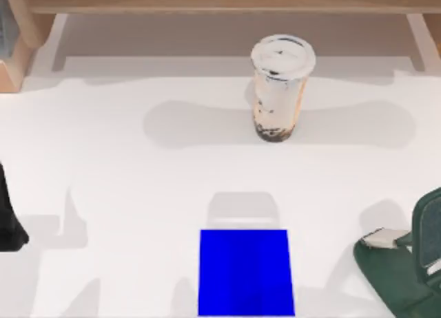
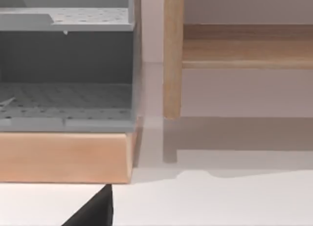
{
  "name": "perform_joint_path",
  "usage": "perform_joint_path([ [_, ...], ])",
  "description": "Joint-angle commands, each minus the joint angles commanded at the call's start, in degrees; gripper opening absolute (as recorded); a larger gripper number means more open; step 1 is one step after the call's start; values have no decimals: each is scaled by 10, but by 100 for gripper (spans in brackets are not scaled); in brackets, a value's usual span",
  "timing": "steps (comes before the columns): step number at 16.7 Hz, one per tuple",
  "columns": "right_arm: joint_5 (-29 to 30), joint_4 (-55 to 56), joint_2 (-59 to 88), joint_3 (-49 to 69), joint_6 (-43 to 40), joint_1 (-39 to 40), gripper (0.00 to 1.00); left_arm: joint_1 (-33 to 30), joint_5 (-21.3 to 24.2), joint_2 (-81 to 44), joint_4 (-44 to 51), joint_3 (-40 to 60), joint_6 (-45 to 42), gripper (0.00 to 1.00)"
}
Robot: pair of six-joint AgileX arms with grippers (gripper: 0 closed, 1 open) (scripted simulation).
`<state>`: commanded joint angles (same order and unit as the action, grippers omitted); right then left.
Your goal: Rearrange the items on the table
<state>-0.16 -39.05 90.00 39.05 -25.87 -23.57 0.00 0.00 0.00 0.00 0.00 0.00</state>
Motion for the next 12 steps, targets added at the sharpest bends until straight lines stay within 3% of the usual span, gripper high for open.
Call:
perform_joint_path([
  [5,0,-24,-11,16,0,-1,0,0,0,0,0,0,0,100],
  [12,0,-189,-71,117,-3,-3,0,0,0,0,0,0,0,100],
])
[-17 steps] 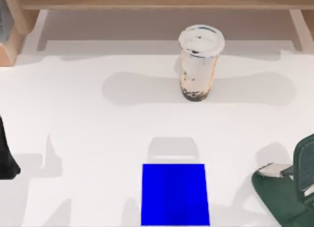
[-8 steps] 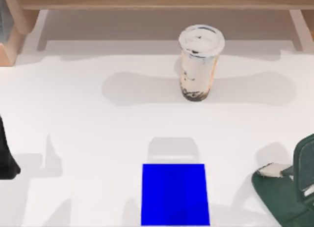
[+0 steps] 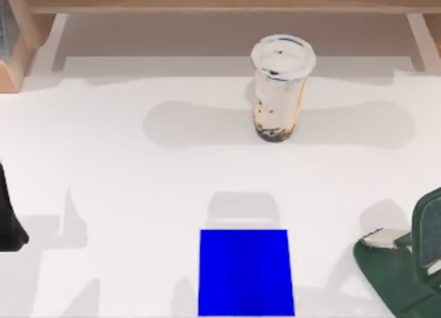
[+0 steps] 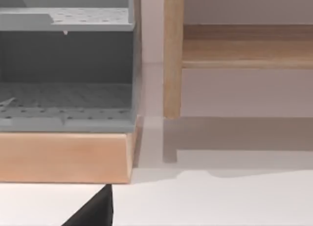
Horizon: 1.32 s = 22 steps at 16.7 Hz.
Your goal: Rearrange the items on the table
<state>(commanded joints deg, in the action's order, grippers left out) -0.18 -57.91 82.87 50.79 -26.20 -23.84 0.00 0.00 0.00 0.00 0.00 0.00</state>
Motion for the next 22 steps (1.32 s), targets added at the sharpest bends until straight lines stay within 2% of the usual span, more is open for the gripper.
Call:
perform_joint_path([
  [4,0,-70,-30,43,0,0,0,0,0,0,0,0,0,100],
  [9,0,-73,-30,44,1,1,0,0,0,0,0,0,0,100],
  [12,13,-55,-28,63,-35,30,0,0,0,0,0,0,0,100],
  [16,47,-6,-9,126,-166,126,0,0,0,0,0,0,0,100],
  [22,89,64,67,243,-503,341,0,0,0,0,0,0,0,100],
])
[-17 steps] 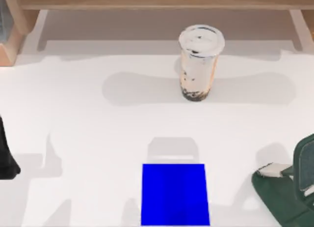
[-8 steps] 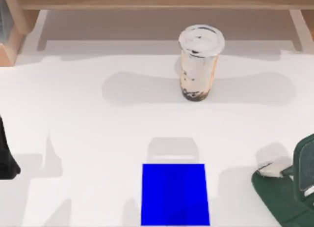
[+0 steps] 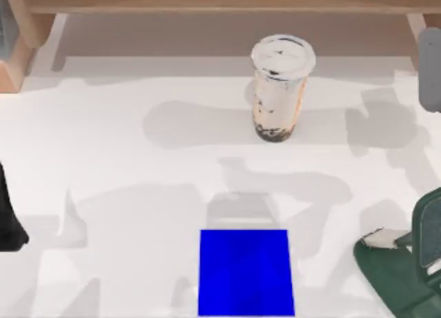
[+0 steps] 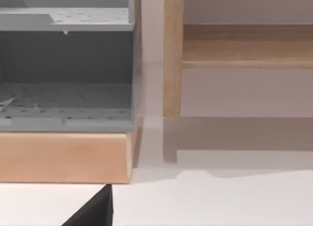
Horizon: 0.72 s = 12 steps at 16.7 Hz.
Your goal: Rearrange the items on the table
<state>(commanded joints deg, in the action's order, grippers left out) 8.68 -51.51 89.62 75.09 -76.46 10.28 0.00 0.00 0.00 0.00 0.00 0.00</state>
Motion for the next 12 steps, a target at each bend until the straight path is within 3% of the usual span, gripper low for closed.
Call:
perform_joint_path([
  [7,-19,15,139,78,-333,252,0,0,0,0,0,0,0,100],
  [12,-63,-16,235,86,-471,370,0,0,0,0,0,0,0,100],
])
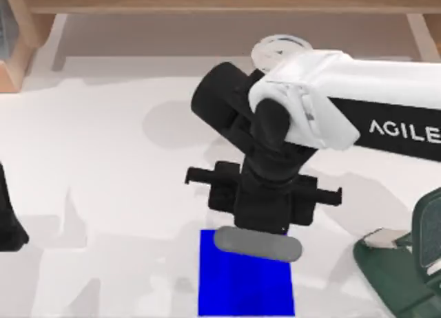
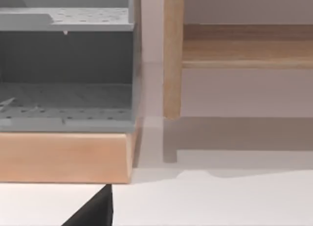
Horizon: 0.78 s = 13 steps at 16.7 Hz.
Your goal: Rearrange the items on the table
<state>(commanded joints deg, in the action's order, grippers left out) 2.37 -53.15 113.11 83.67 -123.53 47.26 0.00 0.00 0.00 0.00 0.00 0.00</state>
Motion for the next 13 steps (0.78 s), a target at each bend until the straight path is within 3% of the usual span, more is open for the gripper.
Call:
perform_joint_path([
  [4,-25,-24,45,-2,-47,42,0,0,0,0,0,0,0,100],
  [13,-26,-10,53,-11,-48,44,0,0,0,0,0,0,0,100],
])
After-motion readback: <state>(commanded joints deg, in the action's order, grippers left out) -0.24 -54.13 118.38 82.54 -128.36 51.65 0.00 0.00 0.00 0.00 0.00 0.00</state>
